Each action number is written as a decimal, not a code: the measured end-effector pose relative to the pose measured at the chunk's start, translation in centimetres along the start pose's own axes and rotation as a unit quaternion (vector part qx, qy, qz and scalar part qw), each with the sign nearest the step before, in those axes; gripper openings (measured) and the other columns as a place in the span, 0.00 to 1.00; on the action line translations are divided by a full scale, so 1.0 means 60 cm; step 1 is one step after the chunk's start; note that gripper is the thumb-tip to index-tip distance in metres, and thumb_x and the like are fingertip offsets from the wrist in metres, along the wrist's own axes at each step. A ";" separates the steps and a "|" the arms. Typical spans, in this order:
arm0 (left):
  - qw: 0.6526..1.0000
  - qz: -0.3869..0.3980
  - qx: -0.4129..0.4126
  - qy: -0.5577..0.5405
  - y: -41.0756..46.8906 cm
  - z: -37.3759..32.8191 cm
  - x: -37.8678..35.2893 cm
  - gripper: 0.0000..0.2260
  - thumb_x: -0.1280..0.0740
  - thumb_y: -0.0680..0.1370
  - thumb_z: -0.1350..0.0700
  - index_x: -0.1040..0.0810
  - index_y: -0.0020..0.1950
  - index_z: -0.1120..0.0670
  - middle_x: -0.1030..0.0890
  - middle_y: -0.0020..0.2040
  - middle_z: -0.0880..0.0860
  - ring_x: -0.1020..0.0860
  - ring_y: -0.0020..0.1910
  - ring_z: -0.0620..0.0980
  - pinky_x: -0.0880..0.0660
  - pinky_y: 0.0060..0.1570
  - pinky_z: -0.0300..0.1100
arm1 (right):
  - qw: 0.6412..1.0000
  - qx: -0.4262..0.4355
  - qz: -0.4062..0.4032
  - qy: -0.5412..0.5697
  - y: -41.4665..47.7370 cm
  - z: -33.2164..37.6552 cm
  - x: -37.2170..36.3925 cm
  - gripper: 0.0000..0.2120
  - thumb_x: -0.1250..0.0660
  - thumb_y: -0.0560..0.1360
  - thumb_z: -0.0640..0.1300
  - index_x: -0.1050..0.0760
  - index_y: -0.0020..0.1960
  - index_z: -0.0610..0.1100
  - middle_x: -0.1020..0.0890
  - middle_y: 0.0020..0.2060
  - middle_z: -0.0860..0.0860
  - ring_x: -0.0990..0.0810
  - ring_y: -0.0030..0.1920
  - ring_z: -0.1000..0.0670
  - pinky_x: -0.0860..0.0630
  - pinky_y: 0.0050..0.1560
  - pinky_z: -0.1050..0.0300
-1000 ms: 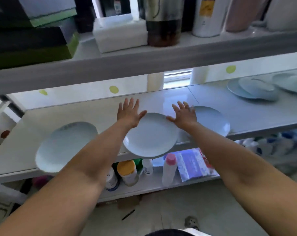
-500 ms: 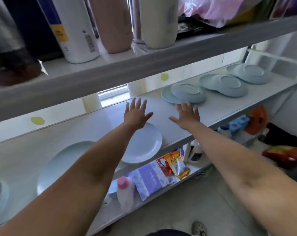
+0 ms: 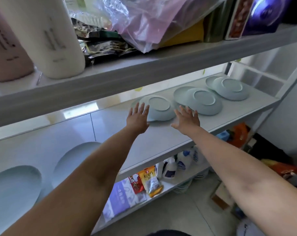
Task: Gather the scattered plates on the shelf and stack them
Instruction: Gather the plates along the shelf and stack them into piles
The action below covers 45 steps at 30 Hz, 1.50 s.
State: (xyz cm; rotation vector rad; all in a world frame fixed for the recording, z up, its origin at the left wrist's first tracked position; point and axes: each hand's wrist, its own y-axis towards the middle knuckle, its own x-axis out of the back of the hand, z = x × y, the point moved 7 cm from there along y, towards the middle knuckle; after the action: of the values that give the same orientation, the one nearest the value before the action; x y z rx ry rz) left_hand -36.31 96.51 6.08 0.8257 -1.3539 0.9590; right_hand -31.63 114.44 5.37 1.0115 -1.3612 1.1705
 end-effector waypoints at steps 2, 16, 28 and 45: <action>1.000 -0.002 0.004 0.009 0.018 0.001 0.000 0.35 0.40 0.81 0.51 0.59 0.79 0.52 0.59 0.80 0.52 0.61 0.79 0.53 0.59 0.77 0.51 | 1.000 0.008 -0.001 -0.007 0.016 0.001 -0.003 0.34 0.43 0.78 0.60 0.52 0.78 0.49 0.54 0.78 0.50 0.55 0.78 0.46 0.56 0.76 0.43; 0.993 0.006 -0.079 0.082 0.133 -0.019 -0.022 0.38 0.38 0.77 0.66 0.56 0.80 0.50 0.58 0.80 0.50 0.56 0.79 0.54 0.54 0.77 0.49 | 0.998 0.058 0.026 -0.021 0.125 0.048 -0.027 0.39 0.36 0.77 0.54 0.55 0.78 0.47 0.51 0.78 0.51 0.52 0.78 0.49 0.56 0.76 0.44; 0.956 -0.052 -0.181 0.224 0.152 -0.047 -0.032 0.18 0.38 0.76 0.66 0.32 0.66 0.60 0.26 0.64 0.56 0.28 0.66 0.56 0.35 0.70 0.47 | 0.992 0.114 -0.005 -0.060 0.137 0.065 -0.037 0.32 0.34 0.75 0.51 0.44 0.75 0.48 0.37 0.74 0.50 0.37 0.73 0.49 0.51 0.75 0.45; 0.936 -0.152 -0.190 0.255 0.101 -0.066 0.038 0.12 0.32 0.65 0.65 0.16 0.47 0.60 0.17 0.38 0.55 0.17 0.35 0.51 0.26 0.25 0.37 | 0.956 0.134 -0.258 -0.034 0.083 0.068 0.035 0.15 0.23 0.57 0.30 0.19 0.43 0.37 0.17 0.31 0.44 0.18 0.25 0.44 0.25 0.22 0.58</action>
State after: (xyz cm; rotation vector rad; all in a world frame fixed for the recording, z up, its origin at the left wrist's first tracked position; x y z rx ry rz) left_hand -40.26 102.75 7.74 0.4288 -0.8826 0.5825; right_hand -37.45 111.32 6.89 1.5057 -0.9160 0.9377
